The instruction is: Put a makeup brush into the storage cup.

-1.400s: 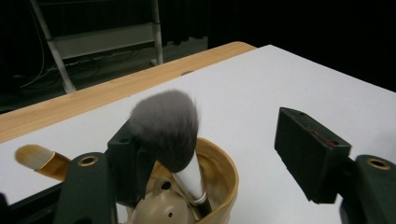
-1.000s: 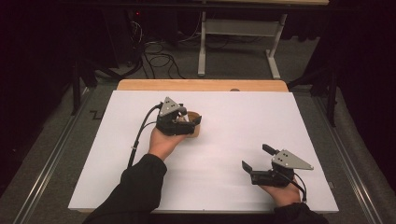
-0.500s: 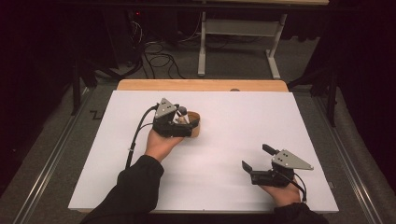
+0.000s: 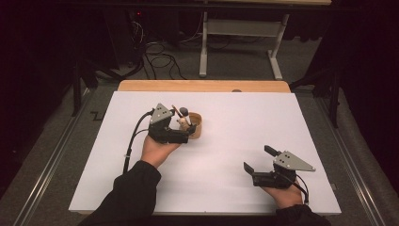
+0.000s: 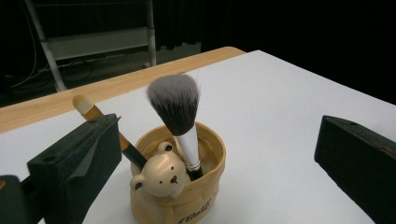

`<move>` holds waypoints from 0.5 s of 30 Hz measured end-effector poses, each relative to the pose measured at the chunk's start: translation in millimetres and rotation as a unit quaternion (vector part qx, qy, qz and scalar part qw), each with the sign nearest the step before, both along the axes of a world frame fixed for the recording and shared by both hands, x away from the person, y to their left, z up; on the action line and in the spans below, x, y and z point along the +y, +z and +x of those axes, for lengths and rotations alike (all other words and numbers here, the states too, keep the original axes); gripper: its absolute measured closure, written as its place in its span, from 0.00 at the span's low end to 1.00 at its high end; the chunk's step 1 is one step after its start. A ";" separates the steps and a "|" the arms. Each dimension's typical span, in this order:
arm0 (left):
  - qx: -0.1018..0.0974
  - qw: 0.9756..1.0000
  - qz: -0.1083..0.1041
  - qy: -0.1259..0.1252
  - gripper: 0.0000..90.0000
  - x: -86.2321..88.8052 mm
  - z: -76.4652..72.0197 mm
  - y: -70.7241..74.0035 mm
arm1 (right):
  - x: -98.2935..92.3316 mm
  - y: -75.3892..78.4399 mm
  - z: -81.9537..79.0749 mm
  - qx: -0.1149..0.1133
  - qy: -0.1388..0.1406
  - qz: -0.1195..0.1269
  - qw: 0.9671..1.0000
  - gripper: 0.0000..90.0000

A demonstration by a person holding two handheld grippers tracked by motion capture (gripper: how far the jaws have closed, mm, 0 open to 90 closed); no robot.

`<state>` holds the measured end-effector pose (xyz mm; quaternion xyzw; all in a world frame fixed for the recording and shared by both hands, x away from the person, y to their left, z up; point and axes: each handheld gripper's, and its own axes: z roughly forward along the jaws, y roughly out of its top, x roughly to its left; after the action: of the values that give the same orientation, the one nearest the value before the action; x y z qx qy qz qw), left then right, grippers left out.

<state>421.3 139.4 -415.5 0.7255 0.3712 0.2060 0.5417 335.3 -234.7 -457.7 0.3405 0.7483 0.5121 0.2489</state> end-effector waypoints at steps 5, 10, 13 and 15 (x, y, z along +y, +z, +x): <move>0.006 1.000 0.002 0.002 0.01 1.8 -3.2 -1.1 | 0.0 0.2 -0.1 -0.001 -0.002 0.002 1.000 0.04; 0.009 1.000 0.000 0.009 0.00 5.3 -6.2 -1.3 | -0.2 0.2 0.0 -0.002 -0.002 0.001 1.000 0.04; 0.011 1.000 0.002 0.012 0.00 7.4 -9.4 -1.7 | -0.6 0.6 0.2 -0.004 -0.001 0.000 1.000 0.04; 0.013 1.000 0.003 0.013 0.00 9.2 -11.4 -2.2 | -0.8 0.8 0.2 -0.005 0.000 0.000 1.000 0.04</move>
<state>409.9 148.6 -417.8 0.7247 0.3866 0.2048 0.5323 335.6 -235.5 -456.9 0.3386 0.7468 0.5138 0.2524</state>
